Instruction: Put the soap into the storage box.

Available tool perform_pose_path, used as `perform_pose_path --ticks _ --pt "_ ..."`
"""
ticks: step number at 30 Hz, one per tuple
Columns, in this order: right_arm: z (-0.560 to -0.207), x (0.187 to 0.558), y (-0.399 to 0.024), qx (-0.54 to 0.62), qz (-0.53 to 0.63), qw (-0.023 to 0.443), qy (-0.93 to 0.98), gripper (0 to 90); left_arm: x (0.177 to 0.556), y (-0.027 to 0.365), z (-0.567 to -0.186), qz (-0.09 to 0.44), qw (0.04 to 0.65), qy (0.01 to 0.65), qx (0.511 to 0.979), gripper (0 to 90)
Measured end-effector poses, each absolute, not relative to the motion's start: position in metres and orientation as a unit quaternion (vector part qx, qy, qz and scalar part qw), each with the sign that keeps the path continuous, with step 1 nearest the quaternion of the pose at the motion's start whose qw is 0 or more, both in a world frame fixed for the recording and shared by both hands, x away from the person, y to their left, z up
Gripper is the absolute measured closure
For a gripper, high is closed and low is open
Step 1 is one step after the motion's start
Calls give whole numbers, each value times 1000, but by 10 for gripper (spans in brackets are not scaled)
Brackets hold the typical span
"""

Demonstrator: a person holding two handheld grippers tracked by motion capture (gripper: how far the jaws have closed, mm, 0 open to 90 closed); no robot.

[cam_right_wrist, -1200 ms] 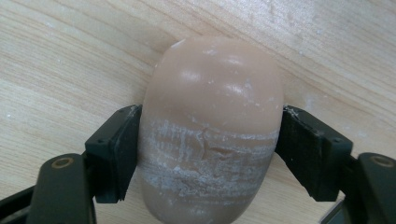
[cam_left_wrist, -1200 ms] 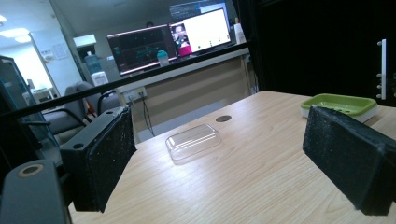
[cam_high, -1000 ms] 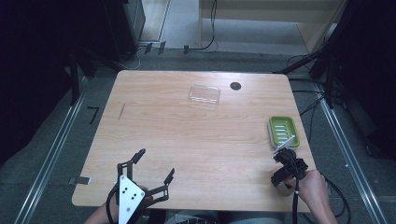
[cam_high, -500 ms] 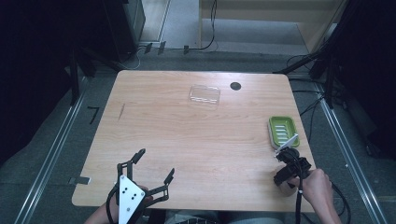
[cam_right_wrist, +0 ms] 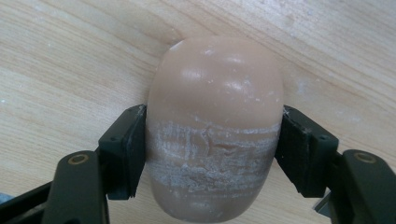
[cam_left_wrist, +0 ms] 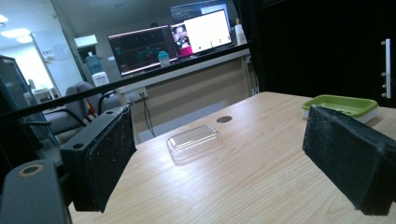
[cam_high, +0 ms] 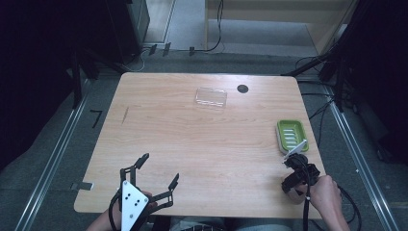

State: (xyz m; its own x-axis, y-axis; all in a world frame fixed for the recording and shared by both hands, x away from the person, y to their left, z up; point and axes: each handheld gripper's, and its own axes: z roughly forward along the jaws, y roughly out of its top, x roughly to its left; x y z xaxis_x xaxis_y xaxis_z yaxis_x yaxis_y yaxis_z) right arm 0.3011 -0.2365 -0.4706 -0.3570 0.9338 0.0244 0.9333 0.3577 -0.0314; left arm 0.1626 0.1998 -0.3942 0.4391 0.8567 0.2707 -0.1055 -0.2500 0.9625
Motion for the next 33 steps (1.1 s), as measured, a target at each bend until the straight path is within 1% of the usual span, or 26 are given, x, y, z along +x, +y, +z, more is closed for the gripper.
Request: perform_pose_path --ticks 2,3,4,6,8,9,13,15,22,33 --pt "-470 301 -237 -568 5 19 -822 322 163 200 -394 445 541 288 653 99" --pt "-470 299 -237 -581 4 10 -814 278 163 200 -394 445 541 287 654 99" --pt "-470 299 -237 -586 9 7 -810 252 163 199 -394 446 540 287 654 99" --pt "-468 298 -238 -593 9 -1 -805 237 163 199 -394 445 541 287 654 99" --pt "-468 296 -239 -592 7 8 -806 196 163 199 -394 446 541 287 654 99" --pt "-468 296 -239 -592 7 8 -806 196 163 199 -394 446 541 287 654 99" --pt "-471 292 -239 -588 10 18 -808 244 163 199 -394 445 541 286 654 99" --pt "-471 292 -239 -591 12 14 -807 311 163 199 -394 446 540 288 653 99" --pt "-471 293 -238 -586 13 14 -810 332 163 199 -394 445 541 286 654 99" --pt "-466 294 -240 -574 9 18 -818 337 163 199 -394 445 541 286 654 99"
